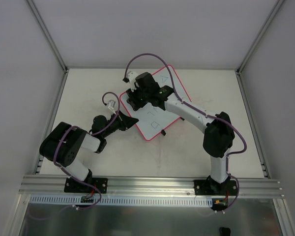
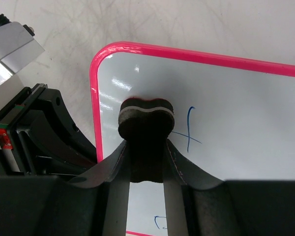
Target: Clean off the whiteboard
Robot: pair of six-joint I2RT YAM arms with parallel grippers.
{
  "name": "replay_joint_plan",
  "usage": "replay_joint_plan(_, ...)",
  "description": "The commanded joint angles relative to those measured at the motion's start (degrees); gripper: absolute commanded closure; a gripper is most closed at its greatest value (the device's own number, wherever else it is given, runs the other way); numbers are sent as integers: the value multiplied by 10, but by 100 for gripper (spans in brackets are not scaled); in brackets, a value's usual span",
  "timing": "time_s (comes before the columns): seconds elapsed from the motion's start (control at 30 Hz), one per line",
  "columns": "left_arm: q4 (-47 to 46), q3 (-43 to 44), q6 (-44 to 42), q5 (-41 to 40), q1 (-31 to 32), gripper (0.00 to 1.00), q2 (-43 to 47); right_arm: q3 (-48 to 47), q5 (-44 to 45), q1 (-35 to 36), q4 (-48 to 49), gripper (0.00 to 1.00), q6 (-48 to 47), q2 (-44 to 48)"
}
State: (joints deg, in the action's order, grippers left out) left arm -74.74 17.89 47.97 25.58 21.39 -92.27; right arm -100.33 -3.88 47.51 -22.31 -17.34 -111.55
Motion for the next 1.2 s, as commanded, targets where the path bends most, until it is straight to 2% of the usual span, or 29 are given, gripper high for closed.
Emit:
replay_joint_plan(0.0, -128, 12, -13, -8, 4, 100, -11, -21, 5, 3, 24, 100, 5, -2)
replay_joint_plan(0.2, -143, 6, -9, -7, 4, 100, -15, 6, 75, 13, 61, 100, -11, 5)
replay_joint_plan(0.6, -161, -4, -15, -8, 6, 100, -12, 11, 104, 3, 69, 100, -9, -15)
replay_joint_plan(1.07, -161, -8, -21, -7, 8, 100, -5, 53, 21, -110, 70, 100, 49, -4)
replay_joint_plan(1.17, -162, -8, -22, -8, 10, 100, -5, 59, 14, -114, 69, 100, 50, 0)
